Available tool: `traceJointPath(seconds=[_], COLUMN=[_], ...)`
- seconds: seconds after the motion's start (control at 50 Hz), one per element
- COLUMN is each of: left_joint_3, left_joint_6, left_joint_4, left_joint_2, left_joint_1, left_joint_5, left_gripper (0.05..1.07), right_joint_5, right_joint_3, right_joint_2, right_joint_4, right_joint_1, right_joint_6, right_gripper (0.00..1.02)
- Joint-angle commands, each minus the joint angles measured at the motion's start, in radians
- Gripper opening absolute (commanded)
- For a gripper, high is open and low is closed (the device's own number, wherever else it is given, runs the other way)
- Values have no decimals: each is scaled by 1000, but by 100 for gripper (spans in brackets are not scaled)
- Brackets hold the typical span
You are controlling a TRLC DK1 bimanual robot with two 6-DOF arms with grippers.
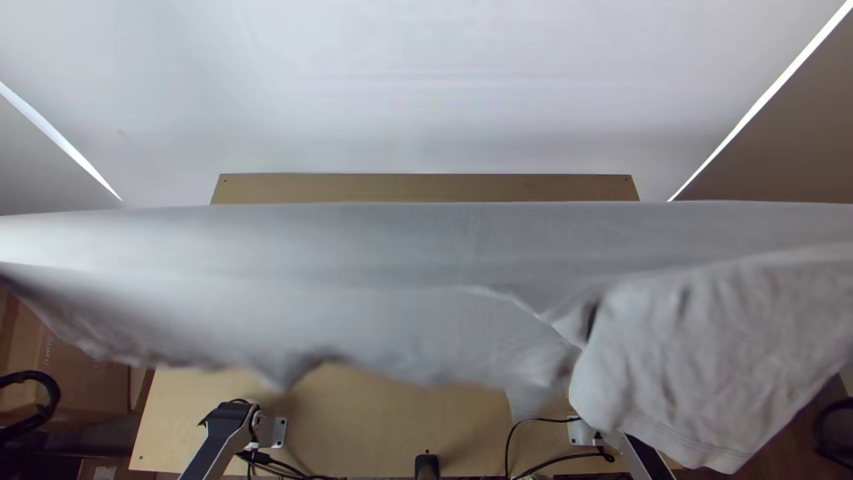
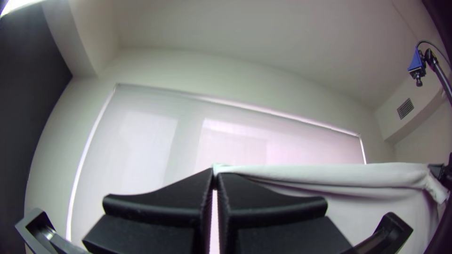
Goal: Fold the t-shirt
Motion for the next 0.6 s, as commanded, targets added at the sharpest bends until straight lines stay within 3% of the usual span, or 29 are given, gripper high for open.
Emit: traceJointPath(seconds=[0.0,0.06,0.32,0.58], left_joint_3=[-125,-235,-792,-1125], left_joint_6=[-64,-66,-107,-109], left_joint_4=[-57,-105,-312,-307], left_joint_2=[-45,-97,-399,-539], left_joint_1=[-4,-9,-61,-51], left_joint_5=[-25,38,154,193], left_gripper=[8,8,8,8], right_joint_5=[37,37,37,39], right_joint_3=[-147,-247,-724,-1112], right_joint_2=[-28,-57,-243,-319], right_joint_4=[-25,-32,-80,-58], right_joint_1=[25,37,126,146], right_joint_6=[44,71,74,82], right_gripper=[2,2,2,2])
